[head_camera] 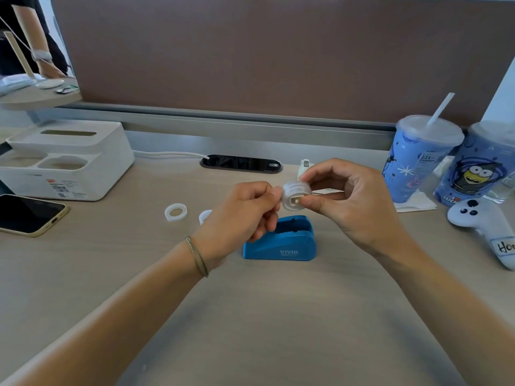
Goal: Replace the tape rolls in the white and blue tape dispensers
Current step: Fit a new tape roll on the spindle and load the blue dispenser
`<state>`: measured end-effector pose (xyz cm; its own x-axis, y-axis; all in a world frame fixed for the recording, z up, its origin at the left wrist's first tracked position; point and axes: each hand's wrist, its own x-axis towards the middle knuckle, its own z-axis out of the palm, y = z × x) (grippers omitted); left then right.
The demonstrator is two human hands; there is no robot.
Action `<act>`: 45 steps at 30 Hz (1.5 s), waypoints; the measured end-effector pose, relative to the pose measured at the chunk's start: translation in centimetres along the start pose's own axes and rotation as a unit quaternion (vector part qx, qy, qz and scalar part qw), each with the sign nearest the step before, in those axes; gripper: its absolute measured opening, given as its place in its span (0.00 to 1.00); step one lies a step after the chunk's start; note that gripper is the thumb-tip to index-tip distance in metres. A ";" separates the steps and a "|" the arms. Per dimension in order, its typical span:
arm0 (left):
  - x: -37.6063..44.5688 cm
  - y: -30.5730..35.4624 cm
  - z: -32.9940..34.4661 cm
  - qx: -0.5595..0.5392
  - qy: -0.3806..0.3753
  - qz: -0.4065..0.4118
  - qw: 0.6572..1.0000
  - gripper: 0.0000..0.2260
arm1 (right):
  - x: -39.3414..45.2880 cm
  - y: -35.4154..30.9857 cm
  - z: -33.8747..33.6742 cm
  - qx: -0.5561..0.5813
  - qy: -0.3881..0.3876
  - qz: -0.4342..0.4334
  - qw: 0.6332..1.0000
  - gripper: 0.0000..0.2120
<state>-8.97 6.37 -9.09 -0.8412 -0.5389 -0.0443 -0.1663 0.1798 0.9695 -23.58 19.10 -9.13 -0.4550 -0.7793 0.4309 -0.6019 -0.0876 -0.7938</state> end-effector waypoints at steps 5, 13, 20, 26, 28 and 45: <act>0.3 -0.9 -0.7 0.215 0.085 0.061 0.971 0.15 | 0.2 0.7 -0.1 -0.041 -0.045 0.028 0.998 0.13; 0.5 -2.5 -0.4 0.335 0.109 0.050 0.935 0.11 | -0.1 1.4 0.0 -0.135 -0.115 0.018 0.984 0.09; 0.7 -2.8 -0.7 0.321 0.081 0.048 0.943 0.12 | -0.1 1.4 -0.1 -0.215 -0.138 -0.034 0.966 0.09; 0.7 -3.1 -0.5 0.314 0.071 0.047 0.946 0.11 | 0.1 1.7 -0.2 -0.213 -0.155 -0.025 0.964 0.08; 0.6 -3.1 -0.5 0.315 0.070 0.044 0.946 0.11 | 0.1 2.2 -0.2 -0.160 -0.145 0.003 0.976 0.06; 0.2 -1.9 -1.5 0.368 0.109 0.081 0.920 0.10 | -0.1 3.2 1.3 0.011 -0.102 0.101 0.990 0.12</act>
<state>-8.02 4.65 -10.60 -0.7760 -0.5935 0.2136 -0.4187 0.7379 0.5294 -24.60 18.10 -12.29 -0.4210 -0.8913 0.1683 -0.4959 0.0708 -0.8655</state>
